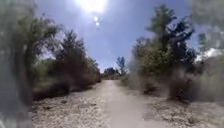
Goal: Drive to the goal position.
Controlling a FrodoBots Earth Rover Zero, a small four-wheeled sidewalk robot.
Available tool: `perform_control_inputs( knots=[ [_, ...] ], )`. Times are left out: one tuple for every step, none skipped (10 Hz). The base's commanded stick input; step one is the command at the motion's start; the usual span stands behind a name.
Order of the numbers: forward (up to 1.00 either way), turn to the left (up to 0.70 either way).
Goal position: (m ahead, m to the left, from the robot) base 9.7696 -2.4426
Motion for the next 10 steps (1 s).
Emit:
perform_control_inputs(
  knots=[
    [0.44,0.02],
    [0.44,0.02],
    [0.44,0.02],
    [0.44,0.02],
    [0.44,0.02],
    [0.44,0.02],
    [0.44,0.02],
    [0.44,0.02],
    [0.44,0.02],
    [0.44,0.02]
  ],
)
